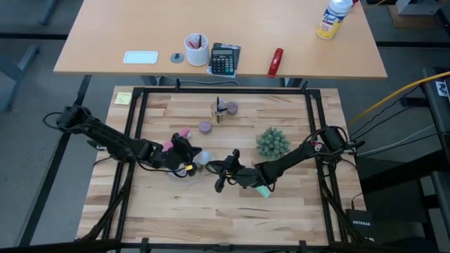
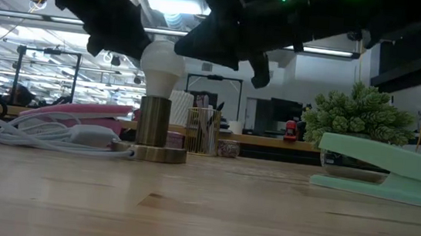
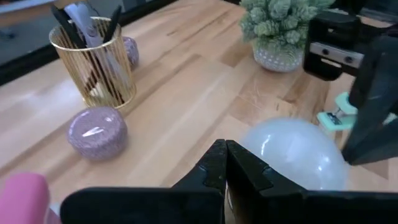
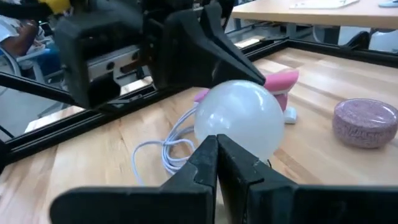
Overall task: Screw lightbulb
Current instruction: Remove the lightbulb from the lamp
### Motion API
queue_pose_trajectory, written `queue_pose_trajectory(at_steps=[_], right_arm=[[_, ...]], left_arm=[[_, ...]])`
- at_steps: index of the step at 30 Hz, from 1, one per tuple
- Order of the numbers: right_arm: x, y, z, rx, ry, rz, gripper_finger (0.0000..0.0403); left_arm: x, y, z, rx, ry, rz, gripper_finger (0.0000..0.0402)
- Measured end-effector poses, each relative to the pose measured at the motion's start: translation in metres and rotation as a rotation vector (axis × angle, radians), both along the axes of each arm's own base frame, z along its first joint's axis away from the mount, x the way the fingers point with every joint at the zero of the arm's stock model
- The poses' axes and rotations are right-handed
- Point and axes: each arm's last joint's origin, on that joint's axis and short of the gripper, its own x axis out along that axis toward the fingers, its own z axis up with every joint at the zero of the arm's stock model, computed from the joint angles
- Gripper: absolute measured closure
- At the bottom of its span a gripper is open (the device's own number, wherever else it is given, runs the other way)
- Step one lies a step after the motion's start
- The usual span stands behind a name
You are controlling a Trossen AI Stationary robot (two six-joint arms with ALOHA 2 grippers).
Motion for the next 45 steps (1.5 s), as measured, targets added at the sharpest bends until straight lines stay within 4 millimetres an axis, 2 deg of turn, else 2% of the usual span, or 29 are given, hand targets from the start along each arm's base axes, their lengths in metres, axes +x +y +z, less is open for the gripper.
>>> queue_pose_trajectory(at_steps=[10, 22, 26, 38, 41, 45], right_arm=[[0.003, -0.011, 0.0, -0.007, -0.001, -0.056, 0.0389], [0.002, -0.013, -0.001, -0.024, 0.013, -0.104, 0.0389], [0.002, -0.018, -0.002, -0.04, 0.017, -0.166, 0.0389], [0.006, -0.029, 0.0, -0.05, 0.014, -0.151, 0.0389], [0.005, -0.028, 0.006, -0.072, 0.006, -0.148, 0.0389], [0.001, -0.028, 0.026, -0.094, -0.023, -0.136, 0.0389]], left_arm=[[-0.003, -0.008, -0.001, -0.016, 0.0, -0.025, 0.04], [-0.01, -0.021, -0.002, -0.059, -0.022, -0.019, 0.04], [-0.011, -0.027, -0.002, -0.106, -0.029, -0.047, 0.04], [-0.017, -0.041, -0.002, -0.114, -0.044, -0.079, 0.04], [-0.017, -0.043, 0.0, -0.117, -0.059, -0.085, 0.04], [-0.016, -0.043, 0.002, -0.098, -0.077, -0.083, 0.04]])
